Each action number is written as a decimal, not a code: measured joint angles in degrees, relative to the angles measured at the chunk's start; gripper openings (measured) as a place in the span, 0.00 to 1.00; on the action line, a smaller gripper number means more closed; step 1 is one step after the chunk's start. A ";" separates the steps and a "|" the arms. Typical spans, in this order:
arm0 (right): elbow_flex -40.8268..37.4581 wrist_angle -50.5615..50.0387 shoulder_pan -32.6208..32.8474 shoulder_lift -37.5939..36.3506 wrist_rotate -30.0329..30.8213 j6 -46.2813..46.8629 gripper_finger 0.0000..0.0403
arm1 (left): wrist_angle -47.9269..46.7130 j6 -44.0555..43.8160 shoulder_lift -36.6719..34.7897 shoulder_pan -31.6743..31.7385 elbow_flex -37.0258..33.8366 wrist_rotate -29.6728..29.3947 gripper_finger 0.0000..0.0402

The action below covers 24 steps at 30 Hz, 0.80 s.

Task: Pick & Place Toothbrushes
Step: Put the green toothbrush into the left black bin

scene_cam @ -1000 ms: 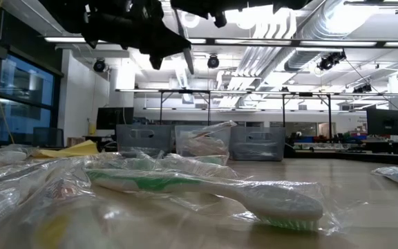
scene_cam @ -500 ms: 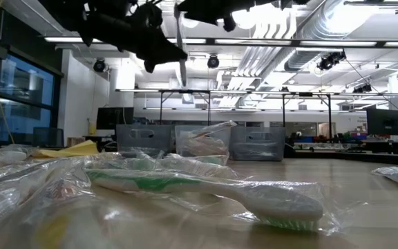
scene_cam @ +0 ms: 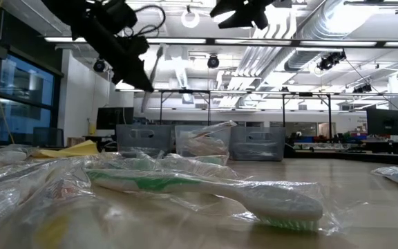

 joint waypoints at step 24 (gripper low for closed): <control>0.00 -5.06 0.00 0.12 3.36 1.47 0.64 | -34.95 -6.76 27.04 6.85 28.19 -2.51 0.05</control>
